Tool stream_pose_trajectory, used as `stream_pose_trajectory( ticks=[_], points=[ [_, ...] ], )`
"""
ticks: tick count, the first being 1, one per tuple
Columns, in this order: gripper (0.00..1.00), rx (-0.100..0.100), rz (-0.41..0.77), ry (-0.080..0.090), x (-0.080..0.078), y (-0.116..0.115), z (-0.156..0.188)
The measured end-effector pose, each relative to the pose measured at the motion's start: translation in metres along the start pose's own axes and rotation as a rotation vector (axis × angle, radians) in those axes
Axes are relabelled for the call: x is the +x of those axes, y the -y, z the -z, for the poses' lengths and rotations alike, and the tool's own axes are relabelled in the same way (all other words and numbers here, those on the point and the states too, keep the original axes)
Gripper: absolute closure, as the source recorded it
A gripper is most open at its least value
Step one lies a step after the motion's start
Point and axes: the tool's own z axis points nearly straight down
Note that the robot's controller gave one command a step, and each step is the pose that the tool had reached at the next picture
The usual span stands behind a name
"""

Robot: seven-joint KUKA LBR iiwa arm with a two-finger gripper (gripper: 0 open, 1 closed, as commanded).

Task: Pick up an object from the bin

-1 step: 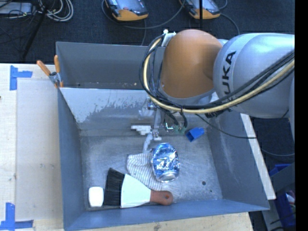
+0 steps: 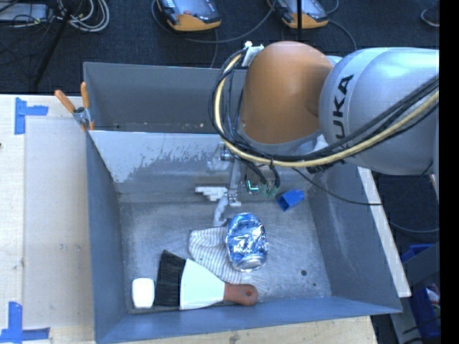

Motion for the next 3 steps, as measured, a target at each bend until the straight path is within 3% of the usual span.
stream_pose_trajectory(
  ticks=[1,2,3],
  points=[
    [0.0,-0.002,0.072,0.006,0.009,0.024,-0.022],
    [0.0,0.002,0.177,0.004,0.027,0.038,-0.085],
    [1.0,-0.001,0.172,-0.007,0.016,0.067,-0.144]
  ],
)
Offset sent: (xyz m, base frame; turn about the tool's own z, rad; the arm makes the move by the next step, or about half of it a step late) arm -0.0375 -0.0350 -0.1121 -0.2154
